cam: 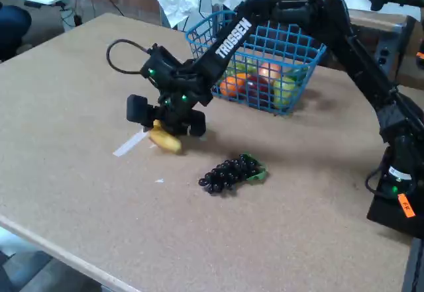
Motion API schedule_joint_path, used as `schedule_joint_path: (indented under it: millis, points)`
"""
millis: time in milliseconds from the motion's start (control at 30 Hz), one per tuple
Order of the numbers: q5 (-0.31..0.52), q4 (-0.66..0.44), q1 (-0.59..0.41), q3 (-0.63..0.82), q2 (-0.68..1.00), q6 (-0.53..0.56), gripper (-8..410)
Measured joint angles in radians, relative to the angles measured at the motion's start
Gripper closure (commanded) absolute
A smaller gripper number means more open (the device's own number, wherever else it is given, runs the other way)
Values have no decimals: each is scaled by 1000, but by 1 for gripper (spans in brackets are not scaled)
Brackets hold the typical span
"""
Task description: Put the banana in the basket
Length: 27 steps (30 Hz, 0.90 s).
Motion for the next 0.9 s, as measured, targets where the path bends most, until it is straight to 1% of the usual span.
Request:
schedule_joint_path:
  millis: [133, 167, 233, 467, 633, 767, 900]
  points:
    - [-1, 1, 1, 3, -11, -2, 393]
    - [-1, 0, 1, 3, -15, -3, 408]
    - [0, -2, 1, 2, -23, -8, 398]
    - [-1, -26, 1, -2, -57, -31, 402]
    - [2, -72, 2, -3, -125, -71, 402]
    - [38, -121, 5, -2, -227, -128, 402]
    - [96, -194, 15, -2, -347, -203, 402]
